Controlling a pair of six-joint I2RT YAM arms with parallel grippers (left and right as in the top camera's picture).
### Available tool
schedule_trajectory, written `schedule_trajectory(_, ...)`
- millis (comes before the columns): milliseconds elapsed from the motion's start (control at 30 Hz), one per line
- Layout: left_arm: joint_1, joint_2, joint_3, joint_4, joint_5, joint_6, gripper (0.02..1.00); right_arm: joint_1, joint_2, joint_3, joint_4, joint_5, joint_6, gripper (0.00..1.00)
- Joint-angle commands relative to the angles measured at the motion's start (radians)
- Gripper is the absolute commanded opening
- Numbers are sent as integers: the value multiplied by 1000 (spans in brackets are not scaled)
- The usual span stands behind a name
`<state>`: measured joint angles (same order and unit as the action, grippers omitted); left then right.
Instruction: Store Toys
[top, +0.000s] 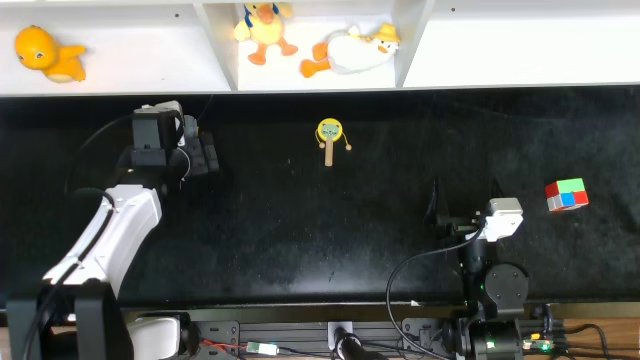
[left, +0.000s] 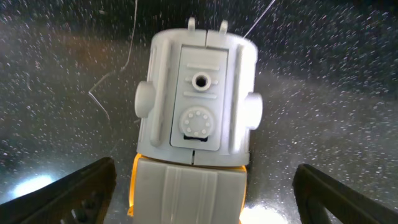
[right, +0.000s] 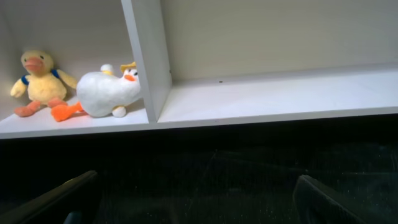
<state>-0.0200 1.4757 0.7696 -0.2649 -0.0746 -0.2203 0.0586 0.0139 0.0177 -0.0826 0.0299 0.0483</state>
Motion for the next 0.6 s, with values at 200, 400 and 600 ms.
schedule_trajectory(200,-2,19,-3,13,-40,-24,584,-7,-10,-13,5,-4,-3,996)
schedule_trajectory(400,-2,11,-4,18,-60,-24,391,-7,-10,-13,5,-4,-3,996)
schedule_trajectory(600,-1,-73,-4,17,-77,-20,343,-7,-10,-13,5,-4,-3,993)
